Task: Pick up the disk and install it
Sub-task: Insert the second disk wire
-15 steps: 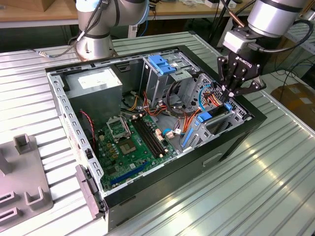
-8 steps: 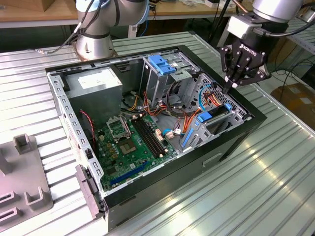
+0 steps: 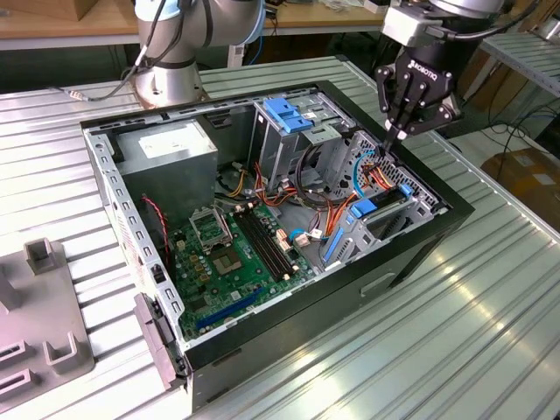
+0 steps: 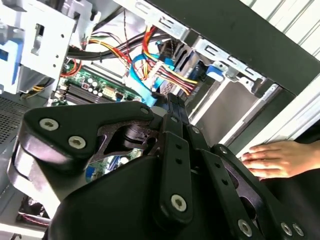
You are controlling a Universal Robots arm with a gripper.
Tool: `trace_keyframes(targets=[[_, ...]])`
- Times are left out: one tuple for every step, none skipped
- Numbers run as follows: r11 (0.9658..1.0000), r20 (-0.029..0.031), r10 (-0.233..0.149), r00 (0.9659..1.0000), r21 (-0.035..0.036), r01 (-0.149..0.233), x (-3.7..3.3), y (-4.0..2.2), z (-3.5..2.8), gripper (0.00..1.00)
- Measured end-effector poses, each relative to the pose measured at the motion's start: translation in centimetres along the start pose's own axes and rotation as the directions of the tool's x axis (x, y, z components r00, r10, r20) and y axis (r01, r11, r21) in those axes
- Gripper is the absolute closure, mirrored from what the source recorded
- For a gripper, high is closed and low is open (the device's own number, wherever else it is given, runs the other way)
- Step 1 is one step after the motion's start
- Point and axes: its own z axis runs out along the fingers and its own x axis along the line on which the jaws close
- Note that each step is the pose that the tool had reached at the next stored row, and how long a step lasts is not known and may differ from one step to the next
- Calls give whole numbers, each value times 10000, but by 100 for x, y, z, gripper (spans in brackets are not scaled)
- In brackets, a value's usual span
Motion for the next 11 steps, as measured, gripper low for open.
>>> trace_keyframes(targets=[[10000, -14, 0, 10000, -1, 0, -18, 7, -9, 90], [10000, -46, 0, 10000, -3, 0, -47, 19, -18, 90], [10000, -123, 1, 9999, -2, -1, -63, 25, -19, 90], [10000, -284, 3, 9996, -2, -3, -81, 29, -20, 90], [10000, -464, 5, 9989, -2, -5, -108, 31, -23, 90], [10000, -597, 4, 9982, -2, -5, -142, 31, -26, 90], [10000, -708, 5, 9975, -1, -5, -196, 31, -30, 90], [10000, -739, 5, 9973, -1, -5, -236, 32, -33, 90], [10000, -757, 5, 9971, -1, -5, -276, 32, -35, 89], [10000, -766, 4, 9971, -1, -4, -303, 32, -34, 83], [10000, -771, 4, 9970, -1, -4, -336, 32, -24, 83]])
